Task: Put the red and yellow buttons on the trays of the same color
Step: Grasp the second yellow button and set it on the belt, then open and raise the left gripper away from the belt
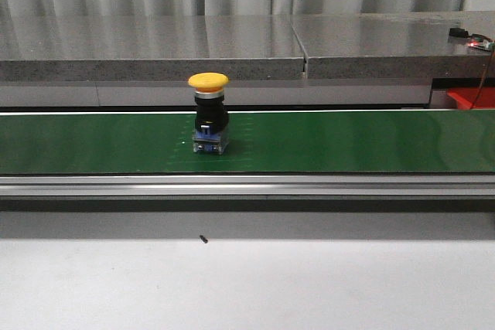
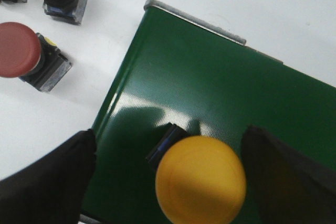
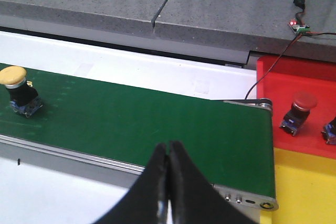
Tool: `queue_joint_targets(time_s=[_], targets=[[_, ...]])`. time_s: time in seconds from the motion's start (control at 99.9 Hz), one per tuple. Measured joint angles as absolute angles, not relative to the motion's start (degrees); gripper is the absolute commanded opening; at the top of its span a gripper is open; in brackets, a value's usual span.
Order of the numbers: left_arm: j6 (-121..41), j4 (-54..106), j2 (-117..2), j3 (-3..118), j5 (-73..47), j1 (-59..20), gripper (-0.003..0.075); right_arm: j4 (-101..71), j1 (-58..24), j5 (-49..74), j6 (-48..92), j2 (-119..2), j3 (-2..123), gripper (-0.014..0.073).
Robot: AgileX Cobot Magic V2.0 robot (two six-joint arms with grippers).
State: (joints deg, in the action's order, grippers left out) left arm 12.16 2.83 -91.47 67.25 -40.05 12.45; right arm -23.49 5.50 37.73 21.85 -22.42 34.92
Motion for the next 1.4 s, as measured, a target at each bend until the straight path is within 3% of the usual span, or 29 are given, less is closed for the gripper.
queue_joint_targets(time_s=[0.33, 0.631, 0.901, 1.211, 1.301, 1.401], targets=[[11.0, 3.0, -86.5, 75.0, -41.8, 7.7, 0.0575, -23.5, 5.5, 37.7, 21.9, -22.4, 34.9, -0.0068], [9.3, 2.8, -75.3, 74.2, -40.2, 1.0, 0.0573, -23.5, 5.5, 37.7, 21.9, -22.4, 34.9, -0.0068], [8.9, 1.9, -60.6, 60.6, -36.8, -0.5, 0.0564, -23.5, 5.5, 37.7, 21.9, -22.4, 34.9, -0.0068], [8.9, 2.9, -35.6, 41.7, -34.5, -0.5, 0.0563, -23.5, 5.5, 37.7, 21.9, -22.4, 34.9, -0.0068], [8.9, 3.4, -29.3, 37.6, -34.5, -0.5, 0.0498, -23.5, 5.5, 37.7, 21.9, -22.4, 34.9, -0.0068], [8.9, 3.5, -23.8, 34.7, -34.6, -0.5, 0.0311, -23.5, 5.5, 37.7, 21.9, -22.4, 34.9, -0.0068]])
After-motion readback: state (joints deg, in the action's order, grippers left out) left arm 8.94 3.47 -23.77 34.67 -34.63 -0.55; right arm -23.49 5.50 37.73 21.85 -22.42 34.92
